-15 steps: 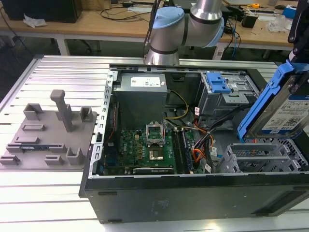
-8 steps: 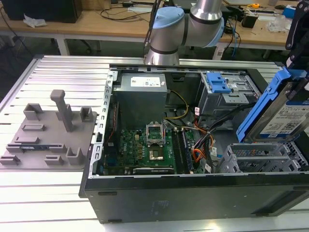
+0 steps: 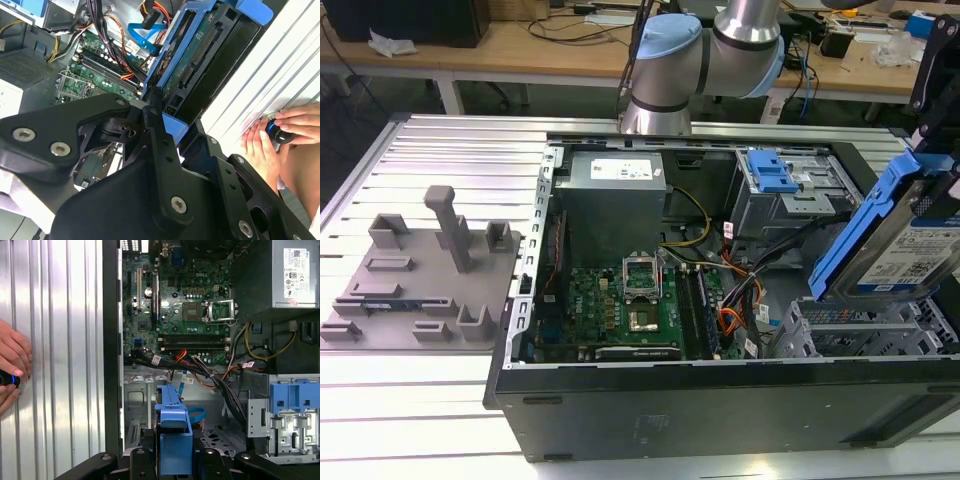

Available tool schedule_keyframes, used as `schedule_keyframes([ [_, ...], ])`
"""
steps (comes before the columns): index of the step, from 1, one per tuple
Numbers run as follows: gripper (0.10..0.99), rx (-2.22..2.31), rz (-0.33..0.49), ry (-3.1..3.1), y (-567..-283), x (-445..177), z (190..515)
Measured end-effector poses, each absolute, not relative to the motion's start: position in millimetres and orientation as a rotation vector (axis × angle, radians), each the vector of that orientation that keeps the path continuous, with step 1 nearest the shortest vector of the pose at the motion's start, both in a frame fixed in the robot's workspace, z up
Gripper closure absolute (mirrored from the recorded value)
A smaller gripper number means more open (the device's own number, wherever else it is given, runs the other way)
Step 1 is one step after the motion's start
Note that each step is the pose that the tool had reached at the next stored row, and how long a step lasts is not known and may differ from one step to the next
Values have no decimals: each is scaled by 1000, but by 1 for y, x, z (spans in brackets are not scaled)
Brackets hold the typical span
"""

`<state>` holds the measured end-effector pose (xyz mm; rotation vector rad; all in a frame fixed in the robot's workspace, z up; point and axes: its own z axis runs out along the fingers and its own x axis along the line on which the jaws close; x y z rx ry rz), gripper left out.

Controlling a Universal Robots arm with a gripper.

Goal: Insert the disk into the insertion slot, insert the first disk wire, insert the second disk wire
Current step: 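Insert the disk into the insertion slot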

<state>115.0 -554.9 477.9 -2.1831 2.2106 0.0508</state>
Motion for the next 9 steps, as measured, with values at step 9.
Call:
schedule_keyframes([
  [9, 722, -2183, 51, 2211, -556, 115, 468],
])
